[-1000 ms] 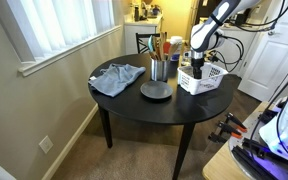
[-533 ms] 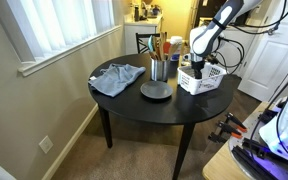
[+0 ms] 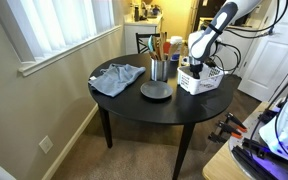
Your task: Remove the wooden spoon from the basket and put it in the spoon holder.
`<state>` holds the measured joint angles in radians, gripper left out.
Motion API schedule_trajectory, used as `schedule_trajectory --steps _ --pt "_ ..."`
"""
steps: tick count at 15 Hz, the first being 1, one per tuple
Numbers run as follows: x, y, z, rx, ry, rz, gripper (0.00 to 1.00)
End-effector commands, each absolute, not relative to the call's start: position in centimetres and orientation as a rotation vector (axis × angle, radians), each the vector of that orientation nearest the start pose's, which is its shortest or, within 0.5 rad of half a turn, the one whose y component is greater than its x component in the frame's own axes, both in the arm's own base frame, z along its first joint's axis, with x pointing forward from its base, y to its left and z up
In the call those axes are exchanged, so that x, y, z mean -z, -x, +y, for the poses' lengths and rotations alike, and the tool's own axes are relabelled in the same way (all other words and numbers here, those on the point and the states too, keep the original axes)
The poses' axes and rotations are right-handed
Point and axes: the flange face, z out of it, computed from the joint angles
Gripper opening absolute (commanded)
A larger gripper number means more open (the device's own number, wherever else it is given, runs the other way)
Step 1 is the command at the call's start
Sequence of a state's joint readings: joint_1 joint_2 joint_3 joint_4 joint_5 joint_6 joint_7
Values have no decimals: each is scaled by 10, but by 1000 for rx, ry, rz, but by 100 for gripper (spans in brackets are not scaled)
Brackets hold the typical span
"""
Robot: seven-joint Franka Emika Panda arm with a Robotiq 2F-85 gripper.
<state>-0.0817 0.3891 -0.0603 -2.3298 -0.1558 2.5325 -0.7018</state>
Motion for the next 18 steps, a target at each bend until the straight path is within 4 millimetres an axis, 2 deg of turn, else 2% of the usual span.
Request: schedule_trajectory --steps 1,9,12,18 --pt "-150 -495 -74 -305 2968 -1049 74" --pt "-161 -501 -75 -268 2984 -1057 21" --pt "-163 -504 -76 -262 2989 -1056 5" --pt "-175 -506 -75 -234 2999 -1064 6"
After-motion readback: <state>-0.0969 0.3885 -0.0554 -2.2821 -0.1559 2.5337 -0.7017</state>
